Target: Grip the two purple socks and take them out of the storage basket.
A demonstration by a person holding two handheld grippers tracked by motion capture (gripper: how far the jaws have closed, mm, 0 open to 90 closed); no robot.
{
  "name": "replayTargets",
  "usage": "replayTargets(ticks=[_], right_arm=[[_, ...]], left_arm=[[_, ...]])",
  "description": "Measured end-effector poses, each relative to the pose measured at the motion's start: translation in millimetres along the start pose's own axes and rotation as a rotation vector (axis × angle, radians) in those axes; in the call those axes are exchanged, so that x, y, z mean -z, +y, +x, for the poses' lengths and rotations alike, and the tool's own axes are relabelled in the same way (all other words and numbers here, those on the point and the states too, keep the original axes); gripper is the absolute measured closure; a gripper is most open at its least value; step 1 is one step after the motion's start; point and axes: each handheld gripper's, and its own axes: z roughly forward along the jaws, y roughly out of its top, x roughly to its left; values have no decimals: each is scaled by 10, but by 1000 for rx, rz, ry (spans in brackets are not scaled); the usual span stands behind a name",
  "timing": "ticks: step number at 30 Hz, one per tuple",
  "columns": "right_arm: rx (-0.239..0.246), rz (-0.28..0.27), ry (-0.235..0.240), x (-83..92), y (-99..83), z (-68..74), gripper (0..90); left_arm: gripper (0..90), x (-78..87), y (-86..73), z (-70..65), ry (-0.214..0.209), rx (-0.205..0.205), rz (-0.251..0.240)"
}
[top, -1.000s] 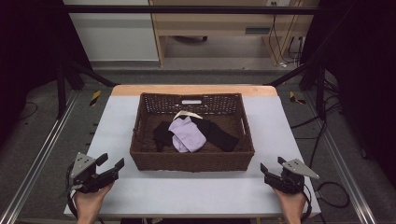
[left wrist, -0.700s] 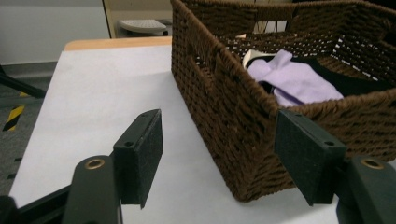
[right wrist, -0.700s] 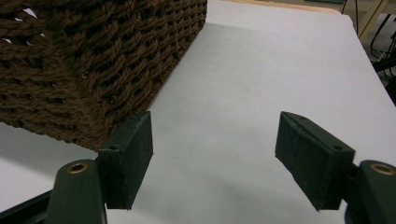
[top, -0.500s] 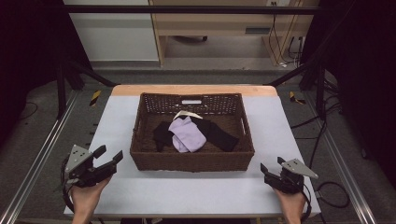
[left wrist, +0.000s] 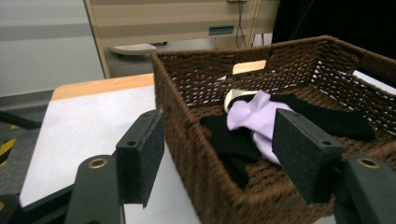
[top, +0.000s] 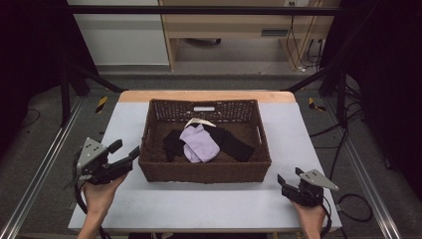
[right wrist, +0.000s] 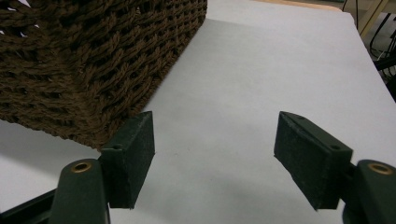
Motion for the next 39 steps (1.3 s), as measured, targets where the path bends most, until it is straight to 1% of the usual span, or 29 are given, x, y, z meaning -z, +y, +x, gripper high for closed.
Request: replayTargets(ticks=[2, 3, 5, 9, 10, 11, 14, 16, 18, 19, 20, 26, 27, 28, 29, 31, 35, 39], right_arm=[[1, 0, -1, 0, 0, -2, 291], [1, 0, -1, 0, 0, -2, 291], [-1, 1, 0, -1, 0, -1, 291], [0, 1, -1, -2, 0, -1, 292], [1, 1, -3, -1, 0, -1, 292], [1, 0, -3, 0, 0, -2, 292], [0, -1, -5, -1, 1, -3, 292], [0, -2, -5, -2, 1, -4, 292], [0, -1, -5, -3, 1, -4, 292], [0, 0, -4, -3, 1, -2, 291], [0, 0, -4, -3, 1, -2, 291], [4, -2, -6, -5, -1, -2, 291], [4, -3, -6, -5, 0, -1, 291], [5, -3, -8, -4, 0, 0, 291], [5, -3, -8, -4, 0, 0, 291], [4, -3, -5, -6, -1, -2, 291], [10, -3, -10, -8, -2, 1, 290], [10, -4, -12, -8, -3, 3, 291]], left_arm=[[347, -81, 80, -54, -18, -2, 1], [348, -81, 80, -54, -18, -2, 1], [349, -135, 133, -98, -24, -12, 1], [352, -227, 230, -194, -42, -24, -6], [354, -275, 273, -239, -47, -32, -6], [355, -275, 273, -239, -47, -32, -6], [357, -373, 362, -318, -61, -40, -7], [358, -397, 383, -335, -66, -41, -8], [357, -456, 425, -369, -68, -47, -9], [356, -520, 462, -397, -69, -51, -8], [356, -520, 462, -397, -69, -51, -8], [357, -751, 529, -440, -70, -60, 20], [359, -776, 535, -443, -72, -61, 26], [359, -836, 550, -451, -83, -57, 29], [359, -836, 550, -451, -83, -57, 29], [359, -897, 564, -462, -86, -62, 34], [358, -1019, 589, -471, -96, -56, 44], [363, -1152, 608, -467, -85, -57, 59]])
